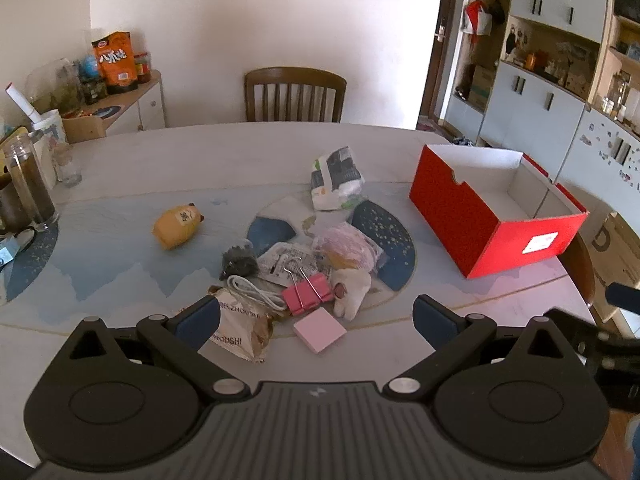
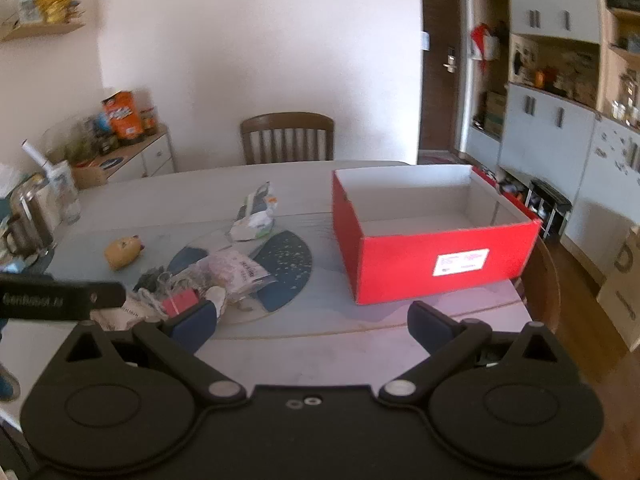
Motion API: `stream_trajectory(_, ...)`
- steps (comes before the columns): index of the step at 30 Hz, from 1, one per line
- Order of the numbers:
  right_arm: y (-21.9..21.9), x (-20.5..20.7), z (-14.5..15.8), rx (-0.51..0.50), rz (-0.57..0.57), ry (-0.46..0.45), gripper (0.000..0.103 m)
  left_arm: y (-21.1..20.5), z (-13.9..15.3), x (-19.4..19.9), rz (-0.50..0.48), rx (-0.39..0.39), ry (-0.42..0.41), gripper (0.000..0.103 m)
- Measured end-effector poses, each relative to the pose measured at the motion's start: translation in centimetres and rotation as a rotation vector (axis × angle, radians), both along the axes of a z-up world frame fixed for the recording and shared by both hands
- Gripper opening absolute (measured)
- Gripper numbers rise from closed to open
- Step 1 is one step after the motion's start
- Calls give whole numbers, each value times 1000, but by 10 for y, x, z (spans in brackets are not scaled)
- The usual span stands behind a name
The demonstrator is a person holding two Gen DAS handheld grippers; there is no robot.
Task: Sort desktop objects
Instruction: 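Move the left tool toward the silver foil snack bag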
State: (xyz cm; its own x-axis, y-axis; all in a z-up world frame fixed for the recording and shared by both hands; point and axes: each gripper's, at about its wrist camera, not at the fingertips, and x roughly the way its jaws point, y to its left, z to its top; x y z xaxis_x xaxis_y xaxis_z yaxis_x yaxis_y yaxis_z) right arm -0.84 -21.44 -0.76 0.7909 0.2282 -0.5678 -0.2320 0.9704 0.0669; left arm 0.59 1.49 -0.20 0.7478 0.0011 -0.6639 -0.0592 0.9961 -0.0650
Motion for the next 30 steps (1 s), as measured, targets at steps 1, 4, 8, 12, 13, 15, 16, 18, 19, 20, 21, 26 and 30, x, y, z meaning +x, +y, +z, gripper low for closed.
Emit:
stream_trajectory(1, 1, 0, 0, -2, 12, 1, 102, 0, 0, 0, 4, 2, -4, 103)
stream_trajectory(4, 4, 2, -1, -7, 36, 1, 102, 1, 0, 1, 0, 12, -10, 103)
stream_trajectory(8, 9, 2, -3, -6, 77, 9, 102, 4, -3, 5, -1, 0, -5, 103)
stream_trajectory(12, 21, 4, -7, -13, 118, 9, 102, 12, -6, 12, -6, -1, -12, 103)
stream_trajectory(13, 24, 4, -8, -11, 127, 9, 102, 15, -9, 14, -13, 4, -13, 103)
stream_trajectory(15, 31, 7, -11, -8, 143, 13, 102, 20, -13, 17, -23, 6, -15, 103)
stream_trajectory(16, 35, 9, -12, -8, 148, 14, 102, 24, -17, 19, -28, 3, -9, 103)
stream_trajectory(18, 44, 14, -15, -13, 158, 19, 100, 32, -23, 24, -29, -6, 6, 103)
stream_trajectory(19, 48, 16, -16, -19, 160, 25, 100, 37, -26, 26, -26, -2, 12, 103)
stream_trajectory(20, 52, 18, -18, -19, 166, 30, 100, 40, -29, 28, -21, 9, 13, 103)
stream_trajectory(21, 56, 20, -19, -18, 175, 35, 100, 43, -32, 30, -22, 14, 14, 103)
stream_trajectory(26, 80, 33, -34, -36, 197, 66, 98, 63, -52, 43, -50, 8, 50, 103)
stream_trajectory(30, 98, 42, -48, -55, 217, 95, 97, 74, -68, 52, -73, -20, 85, 103)
